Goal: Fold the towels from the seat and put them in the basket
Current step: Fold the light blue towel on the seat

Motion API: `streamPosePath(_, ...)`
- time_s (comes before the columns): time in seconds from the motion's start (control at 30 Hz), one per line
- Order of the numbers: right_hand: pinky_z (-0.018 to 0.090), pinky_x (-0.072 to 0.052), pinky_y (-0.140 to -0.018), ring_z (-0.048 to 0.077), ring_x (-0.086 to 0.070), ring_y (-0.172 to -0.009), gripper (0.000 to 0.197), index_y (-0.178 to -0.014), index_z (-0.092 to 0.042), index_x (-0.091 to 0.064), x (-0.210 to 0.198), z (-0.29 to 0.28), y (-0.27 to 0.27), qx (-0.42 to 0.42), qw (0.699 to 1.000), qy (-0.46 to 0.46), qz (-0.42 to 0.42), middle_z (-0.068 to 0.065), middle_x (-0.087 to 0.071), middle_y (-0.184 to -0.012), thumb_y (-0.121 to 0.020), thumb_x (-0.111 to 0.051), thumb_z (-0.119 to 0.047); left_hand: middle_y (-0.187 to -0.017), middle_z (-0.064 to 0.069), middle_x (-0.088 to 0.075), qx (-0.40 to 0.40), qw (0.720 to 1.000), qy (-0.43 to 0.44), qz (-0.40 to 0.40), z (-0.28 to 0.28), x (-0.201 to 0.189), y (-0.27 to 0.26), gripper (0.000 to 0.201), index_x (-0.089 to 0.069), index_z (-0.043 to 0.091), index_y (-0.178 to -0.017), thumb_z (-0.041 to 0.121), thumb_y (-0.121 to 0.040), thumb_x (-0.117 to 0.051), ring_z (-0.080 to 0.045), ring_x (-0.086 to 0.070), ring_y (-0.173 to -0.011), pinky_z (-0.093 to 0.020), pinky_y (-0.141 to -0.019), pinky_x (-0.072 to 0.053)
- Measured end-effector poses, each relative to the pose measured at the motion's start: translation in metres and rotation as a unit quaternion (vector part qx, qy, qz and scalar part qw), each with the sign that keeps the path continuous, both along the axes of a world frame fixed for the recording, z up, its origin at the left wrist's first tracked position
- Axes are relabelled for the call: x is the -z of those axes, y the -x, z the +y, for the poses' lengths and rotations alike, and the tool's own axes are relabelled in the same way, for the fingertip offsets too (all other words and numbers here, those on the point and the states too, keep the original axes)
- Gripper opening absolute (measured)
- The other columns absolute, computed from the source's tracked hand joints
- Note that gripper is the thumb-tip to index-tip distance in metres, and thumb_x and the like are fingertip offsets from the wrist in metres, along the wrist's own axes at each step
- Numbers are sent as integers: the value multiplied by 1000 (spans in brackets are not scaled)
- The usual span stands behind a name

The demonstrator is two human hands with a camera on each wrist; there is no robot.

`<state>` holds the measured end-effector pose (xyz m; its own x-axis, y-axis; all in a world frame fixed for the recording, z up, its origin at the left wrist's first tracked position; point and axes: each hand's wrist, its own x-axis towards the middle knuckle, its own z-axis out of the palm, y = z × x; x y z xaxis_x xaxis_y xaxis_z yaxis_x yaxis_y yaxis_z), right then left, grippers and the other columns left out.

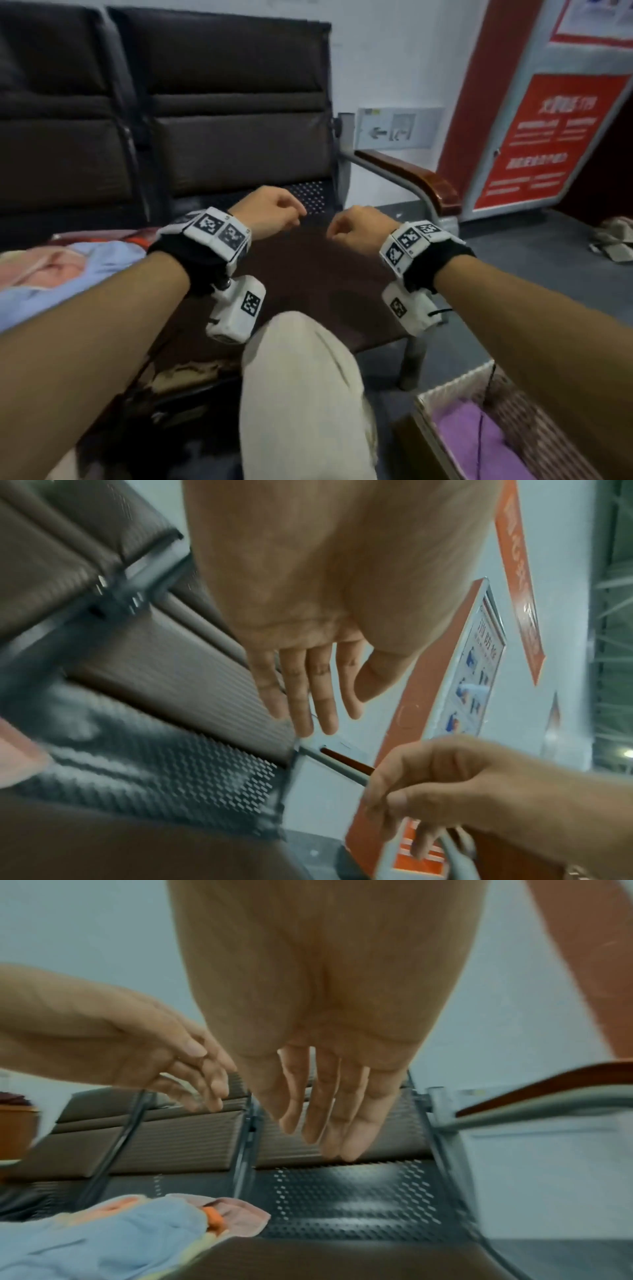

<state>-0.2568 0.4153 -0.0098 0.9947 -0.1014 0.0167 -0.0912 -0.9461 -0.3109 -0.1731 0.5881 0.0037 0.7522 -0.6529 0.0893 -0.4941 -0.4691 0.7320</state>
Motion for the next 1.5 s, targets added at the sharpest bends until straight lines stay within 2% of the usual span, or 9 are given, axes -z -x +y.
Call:
streamPosePath(0.17, 19, -38, -77, 13, -60, -93, 20, -105, -20, -69, -20, 89, -79, -126, 991, 47, 21, -1, -69, -107, -91, -56, -21, -89, 12, -66, -77, 996, -33, -12, 123, 6, -45, 14, -63, 32, -88, 20, -90, -57, -9, -63, -87, -25, -68, -52)
streamPosePath(0.4, 19, -37, -75, 16, -61, -100, 22, -108, -17, -69, 17, 207, -156, -245, 968, 32, 49, 1, -69, -109, -88, -59, -21, -112, -6, -65, -169, 968, -183, -30, 264, 66, -73, 23, -65, 13, -109, 7, -89, -53, -21, -59, -104, -32, -94, -45)
streamPosePath(0.57, 22, -39, -81, 21, -59, -106, 28, -114, -13, -66, 78, 269, -190, -302, 950, 15, 81, 4, -66, -114, -87, -62, -20, -126, -7, -51, -170, 916, -363, 11, 319, 104, -88, 56, -45, 17, -133, 44, -86, -60, -24, -51, -113, -37, -98, -42)
streamPosePath(0.8, 28, -39, -84, 27, -52, -109, 53, -130, -6, -44, 139, 306, -216, -257, 961, -56, 87, 14, -53, -123, -85, -66, -21, -91, 1, -52, -133, 902, -410, 17, 317, 126, -102, 50, -47, 15, -108, 58, -84, -55, -16, -50, -81, -26, -69, -37)
streamPosePath(0.93, 26, -36, -73, 22, -51, -89, 7, -86, -17, -51, 145, 309, -217, -245, 964, -87, 53, 10, -58, -96, -87, -58, -14, -90, 2, -56, -146, 918, -369, -24, 312, 122, -109, 15, -50, 22, -91, 35, -89, -57, -16, -50, -80, -26, -71, -37)
streamPosePath(0.97, 27, -34, -70, 20, -48, -84, 19, -75, -19, -44, 142, 306, -215, -243, 965, -88, 50, 6, -54, -85, -88, -56, -14, -89, 2, -55, -149, 920, -360, -35, 310, 121, -110, 10, -49, 25, -86, 32, -89, -55, -16, -50, -81, -27, -72, -38)
streamPosePath(1.13, 33, -35, -67, 25, -51, -85, 15, -102, -6, -42, 119, 268, -190, -252, 956, -146, 18, 11, -54, -95, -98, -46, -20, -84, 1, -57, -180, 943, -269, -73, 290, 103, -102, 19, -47, 28, -73, 31, -90, -55, -22, -54, -84, -36, -80, -47)
streamPosePath(1.33, 26, -35, -65, 8, -48, -68, 9, -89, -18, -47, 72, 205, -155, -220, 948, -224, -59, -7, -53, -73, -94, -55, -17, -70, 1, -59, -211, 969, -66, -107, 244, 75, -82, 15, -51, 20, -78, 24, -92, -52, -15, -51, -67, -25, -62, -38)
streamPosePath(1.5, 24, -46, -72, 8, -53, -74, 11, -84, -18, -55, 39, 160, -128, -141, 892, -388, -182, -4, -58, -78, -93, -56, -13, -78, -3, -55, -125, 987, 101, -19, 181, 56, -62, 15, -51, 15, -84, 20, -97, -47, -10, -46, -72, -26, -68, -39)
